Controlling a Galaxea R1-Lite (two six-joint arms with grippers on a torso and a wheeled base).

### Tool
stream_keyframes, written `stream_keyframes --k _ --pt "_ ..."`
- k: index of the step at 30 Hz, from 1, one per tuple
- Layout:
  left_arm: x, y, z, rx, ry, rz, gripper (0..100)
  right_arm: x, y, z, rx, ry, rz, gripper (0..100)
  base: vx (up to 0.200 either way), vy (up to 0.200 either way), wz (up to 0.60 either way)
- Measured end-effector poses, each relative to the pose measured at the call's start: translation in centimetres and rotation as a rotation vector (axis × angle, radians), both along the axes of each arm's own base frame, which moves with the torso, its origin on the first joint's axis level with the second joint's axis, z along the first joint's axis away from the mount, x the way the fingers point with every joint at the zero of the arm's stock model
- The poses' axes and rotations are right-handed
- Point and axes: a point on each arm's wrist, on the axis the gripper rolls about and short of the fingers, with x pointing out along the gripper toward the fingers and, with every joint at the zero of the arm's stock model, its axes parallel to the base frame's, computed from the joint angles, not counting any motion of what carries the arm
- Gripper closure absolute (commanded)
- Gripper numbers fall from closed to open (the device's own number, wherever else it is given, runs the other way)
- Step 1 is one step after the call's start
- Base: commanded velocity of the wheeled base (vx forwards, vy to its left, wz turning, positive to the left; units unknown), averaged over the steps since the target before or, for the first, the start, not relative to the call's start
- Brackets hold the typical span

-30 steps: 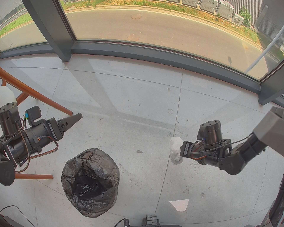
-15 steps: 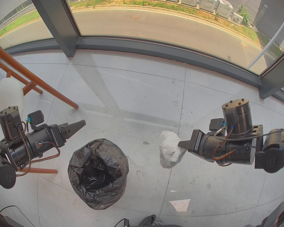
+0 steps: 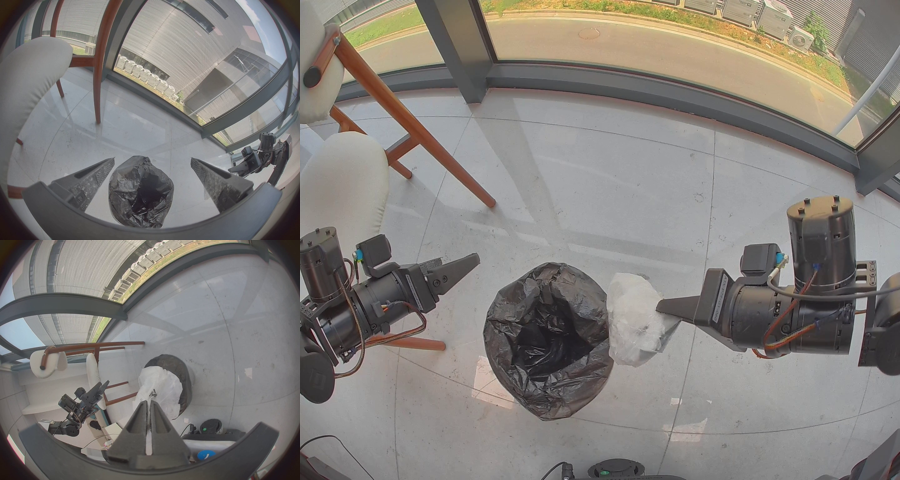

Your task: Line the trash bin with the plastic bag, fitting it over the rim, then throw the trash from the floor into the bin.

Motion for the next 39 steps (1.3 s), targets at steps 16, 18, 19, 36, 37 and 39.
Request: stream_keyframes --k 16,18,19,36,37,39 --pt "0.3 0.0 0.2 -0.007 -0.036 0.001 0 -0.7 2.9 -2.5 -0.062 0.054 0.081 100 0.0 0.0 0.0" --pt "0.3 0.0 0.2 -0.007 -0.039 0.001 0 -0.7 3.4 -2.8 -0.069 0.057 0.092 100 0.0 0.0 0.0" --pt "0.3 0.0 0.2 -0.007 -0.04 0.001 0 -0.7 3.7 -3.0 -0.074 0.06 0.096 100 0.0 0.0 0.0" --pt "0.4 0.0 0.8 -0.019 -0.09 0.0 0 1.4 6.4 -4.1 -0.013 -0.007 0.091 0 0.0 0.0 0.0" --pt "0.4 0.0 0.8 -0.019 -0.091 0.001 0 1.4 6.4 -4.2 -0.016 -0.005 0.09 0 0.0 0.0 0.0" --pt "0.5 0.0 0.8 -0.018 -0.089 0.001 0 1.5 6.4 -4.5 -0.021 -0.001 0.087 0 0.0 0.0 0.0"
